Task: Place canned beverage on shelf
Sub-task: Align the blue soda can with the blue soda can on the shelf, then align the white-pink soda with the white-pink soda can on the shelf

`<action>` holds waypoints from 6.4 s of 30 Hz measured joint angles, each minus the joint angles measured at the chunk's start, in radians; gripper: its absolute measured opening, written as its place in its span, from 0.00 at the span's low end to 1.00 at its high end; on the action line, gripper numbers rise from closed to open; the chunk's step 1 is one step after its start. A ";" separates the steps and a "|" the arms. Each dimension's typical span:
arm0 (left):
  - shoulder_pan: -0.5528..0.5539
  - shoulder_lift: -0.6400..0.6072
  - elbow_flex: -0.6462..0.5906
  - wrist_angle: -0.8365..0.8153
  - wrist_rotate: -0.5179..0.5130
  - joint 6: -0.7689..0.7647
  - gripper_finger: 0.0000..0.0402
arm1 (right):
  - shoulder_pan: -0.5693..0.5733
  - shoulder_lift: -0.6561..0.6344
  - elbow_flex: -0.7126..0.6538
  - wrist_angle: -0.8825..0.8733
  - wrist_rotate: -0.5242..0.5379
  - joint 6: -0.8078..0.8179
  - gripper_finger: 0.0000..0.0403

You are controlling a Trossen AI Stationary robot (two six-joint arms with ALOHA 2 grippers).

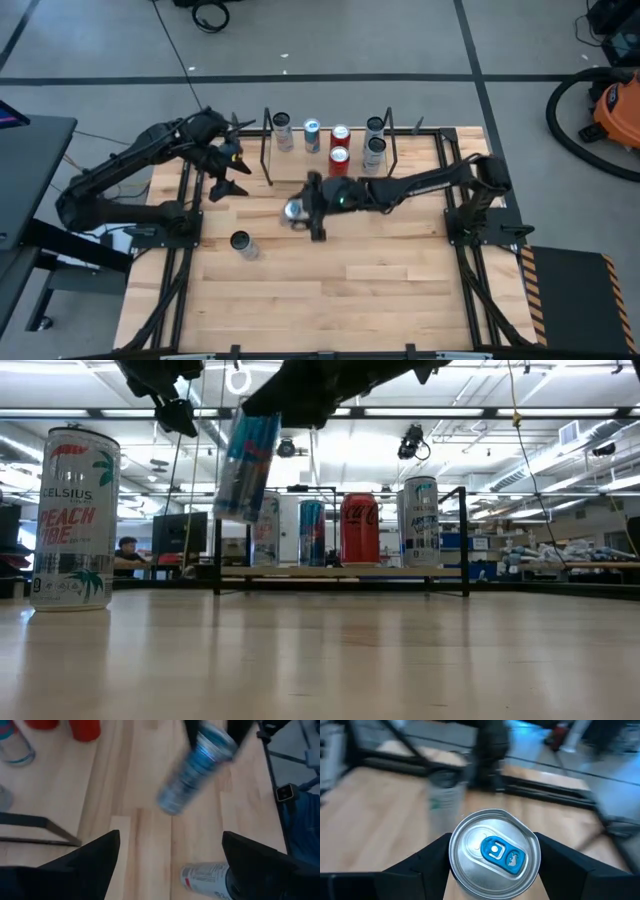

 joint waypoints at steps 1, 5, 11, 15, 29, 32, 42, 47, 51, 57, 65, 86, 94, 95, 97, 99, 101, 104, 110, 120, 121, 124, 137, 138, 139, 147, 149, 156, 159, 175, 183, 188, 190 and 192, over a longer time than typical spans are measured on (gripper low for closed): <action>0.000 -0.009 -0.019 0.017 0.011 0.004 0.88 | -0.015 -0.011 0.000 -0.001 0.013 0.000 0.65; 0.000 -0.034 -0.090 0.102 0.056 0.026 0.88 | -0.075 -0.044 0.000 -0.001 0.064 -0.005 0.65; 0.000 -0.045 -0.144 0.255 0.176 0.047 0.88 | -0.161 -0.079 0.000 0.000 0.063 -0.007 0.65; -0.001 -0.043 -0.145 0.352 0.236 0.054 0.88 | -0.216 -0.079 0.000 -0.023 0.054 -0.006 0.65; -0.001 -0.042 -0.145 0.412 0.244 0.042 0.88 | -0.314 -0.075 0.000 -0.143 0.018 0.070 0.65; -0.001 -0.042 -0.145 0.413 0.244 0.042 0.88 | -0.332 -0.075 0.000 -0.150 -0.023 0.102 0.65; -0.001 -0.042 -0.144 0.420 0.244 0.042 0.88 | -0.343 -0.058 0.000 -0.187 -0.027 0.115 0.65; 0.000 -0.042 -0.144 0.419 0.244 0.041 0.88 | -0.343 -0.017 0.000 -0.169 -0.027 0.101 0.65; -0.001 -0.042 -0.144 0.415 0.243 0.042 0.88 | -0.359 -0.007 0.000 -0.165 -0.028 0.105 0.65; -0.006 -0.041 -0.144 0.419 0.242 0.042 0.88 | -0.375 0.017 0.002 -0.164 -0.020 0.112 0.65; -0.006 -0.041 -0.144 0.420 0.241 0.042 0.88 | -0.377 0.023 0.002 -0.164 -0.025 0.086 0.65; -0.006 -0.041 -0.144 0.419 0.241 0.041 0.88 | -0.391 0.025 0.000 -0.145 -0.071 0.084 0.70; -0.006 -0.041 -0.144 0.416 0.241 0.041 0.88 | -0.390 0.025 0.000 -0.108 -0.069 0.062 0.76; -0.006 -0.041 -0.144 0.413 0.241 0.041 0.88 | -0.390 0.025 0.000 -0.105 -0.069 0.055 0.77; -0.007 -0.041 -0.144 0.407 0.241 0.041 0.88 | -0.390 0.024 0.000 -0.104 -0.069 0.040 0.78; -0.013 -0.041 -0.144 0.401 0.241 0.041 0.88 | -0.390 0.018 0.000 -0.096 -0.069 0.035 0.78; -0.026 -0.041 -0.144 0.396 0.240 0.041 0.88 | -0.390 0.009 0.000 -0.073 -0.069 0.033 0.79; -0.061 -0.041 -0.144 0.381 0.240 0.031 0.88 | -0.386 -0.009 0.000 -0.056 -0.069 0.033 0.78; -0.162 -0.041 -0.144 0.377 0.154 0.016 0.88 | -0.365 -0.075 0.000 -0.038 -0.097 0.033 0.78; -0.301 -0.041 -0.144 0.364 0.083 -0.097 0.88 | -0.299 -0.200 0.000 -0.052 -0.103 0.040 0.78; -0.317 -0.041 -0.144 0.356 0.061 -0.111 0.88 | -0.290 -0.214 0.000 -0.055 -0.103 0.040 0.78; -0.369 -0.041 -0.144 0.312 -0.015 -0.143 0.88 | -0.268 -0.263 0.000 -0.079 -0.103 0.040 0.78; -0.556 -0.041 -0.144 0.246 -0.190 -0.326 0.88 | -0.187 -0.398 0.000 -0.239 -0.103 0.042 0.78; -0.568 -0.041 -0.144 0.237 -0.198 -0.343 0.88 | -0.182 -0.400 0.000 -0.256 -0.103 0.042 0.78; -0.581 -0.041 -0.144 0.224 -0.207 -0.355 0.88 | -0.177 -0.400 0.000 -0.273 -0.103 0.042 0.78; -0.688 -0.041 -0.144 0.129 -0.330 -0.471 0.88 | -0.143 -0.401 0.000 -0.320 -0.069 0.020 0.78; -0.708 -0.041 -0.144 0.113 -0.378 -0.484 0.88 | -0.138 -0.401 0.000 -0.325 -0.069 0.018 0.78; -0.749 -0.026 -0.144 0.050 -0.408 -0.617 0.88 | -0.138 -0.401 0.000 -0.400 -0.069 0.018 0.78; -0.773 -0.022 -0.144 0.050 -0.414 -0.666 0.88 | -0.138 -0.401 0.000 -0.414 -0.069 0.018 0.78; -0.848 0.127 -0.144 -0.004 -0.505 -0.743 0.88 | -0.138 -0.401 0.000 -0.430 -0.085 0.041 0.78; -0.847 0.203 -0.144 0.012 -0.505 -0.739 0.88 | -0.138 -0.401 0.000 -0.431 -0.088 0.041 0.78; -0.847 0.238 -0.144 0.010 -0.505 -0.753 0.88 | -0.137 -0.401 0.000 -0.430 -0.089 0.041 0.78; -0.849 0.254 -0.144 -0.011 -0.505 -0.762 0.88 | -0.138 -0.401 0.000 -0.430 -0.092 0.042 0.78; -0.852 0.267 -0.144 -0.031 -0.504 -0.760 0.88 | -0.138 -0.401 0.000 -0.430 -0.096 0.042 0.78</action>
